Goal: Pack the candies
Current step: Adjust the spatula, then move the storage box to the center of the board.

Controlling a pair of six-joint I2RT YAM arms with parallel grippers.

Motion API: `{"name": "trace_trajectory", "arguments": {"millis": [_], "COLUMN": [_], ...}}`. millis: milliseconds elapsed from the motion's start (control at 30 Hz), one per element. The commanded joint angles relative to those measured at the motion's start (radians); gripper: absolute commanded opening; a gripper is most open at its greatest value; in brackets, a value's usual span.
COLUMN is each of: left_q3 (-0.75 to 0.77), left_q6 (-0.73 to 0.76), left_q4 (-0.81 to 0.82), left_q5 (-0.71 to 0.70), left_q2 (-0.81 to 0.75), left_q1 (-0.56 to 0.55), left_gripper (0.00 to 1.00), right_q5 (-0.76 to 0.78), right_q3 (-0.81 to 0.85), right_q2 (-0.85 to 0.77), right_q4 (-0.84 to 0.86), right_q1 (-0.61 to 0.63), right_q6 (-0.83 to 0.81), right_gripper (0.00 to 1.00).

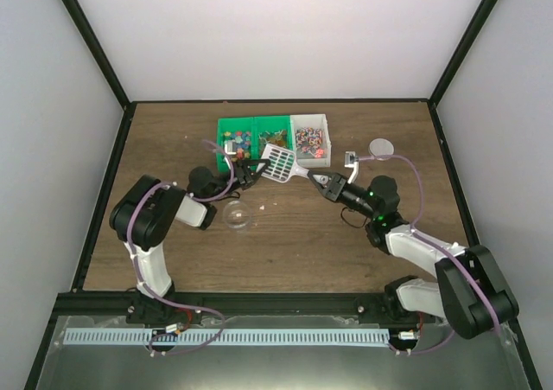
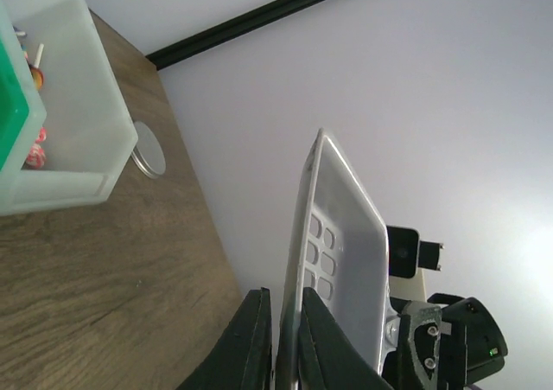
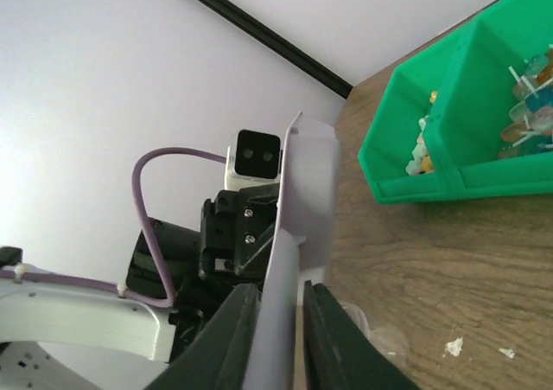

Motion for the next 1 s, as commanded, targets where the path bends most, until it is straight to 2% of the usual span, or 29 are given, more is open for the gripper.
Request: {"name": "trace_trajectory", "arguments": {"millis": [0,67,167,233,300,400,500,533,633,700,800,867,967], "left_q3": [0.001,0.006,0.019,0.032,0.047,0.090,0.144,0.174,0.296,0.391,0.542,0.637,0.741], "left_q6": [0.069,0.080,0.101,0.116,0.138,0.205,0.350,0.409,0.596,0.701,0.810,0.845,0.874], "left_q4": [0.000,-0.016,-0.046,-0.070,-0.101,-0.220,-0.484,-0.641,-1.024,-1.221,-1.461,-1.611,-1.714], "left_q5": [0.000,0.005,0.005,0.006,0.007,0.030,-0.004,-0.041,-0.247,-0.388,-0.599,-0.725,-0.805], "left_q2": [-0.050,-0.051,-0.043,-0.038,-0.038,-0.057,-0.122,-0.157,-0.220,-0.231,-0.201,-0.150,-0.070], "left_q1": [-0.012,-0.012,-0.012,-0.011,-0.004,0.023,0.061,0.072,0.096,0.096,0.096,0.096,0.096], "left_gripper": [0.04,0.04,0.05,0.16,0.40,0.51,0.52,0.53,0.61,0.67,0.70,0.68,0.63], "right_q5": [0.036,0.047,0.057,0.067,0.091,0.169,0.262,0.289,0.352,0.381,0.391,0.388,0.379], "right_q3": [0.042,0.045,0.048,0.045,0.043,0.048,0.062,0.067,0.072,0.077,0.074,0.072,0.068], "right_q2": [0.018,0.022,0.030,0.026,0.006,-0.067,-0.154,-0.177,-0.243,-0.269,-0.284,-0.284,-0.277], "right_q4": [0.006,-0.002,-0.007,-0.012,-0.025,-0.117,-0.251,-0.290,-0.368,-0.399,-0.418,-0.422,-0.418], "right_q1": [0.009,0.011,0.011,0.011,0.010,0.004,-0.021,-0.036,-0.075,-0.080,-0.081,-0.081,-0.082], "right_q6": [-0.009,-0.015,-0.018,-0.017,-0.021,-0.043,-0.054,-0.054,-0.067,-0.086,-0.103,-0.106,-0.105], "right_gripper": [0.09,0.01,0.01,0.01,0.01,0.01,0.01,0.01,0.01,0.01,0.01,0.01,0.01]}}
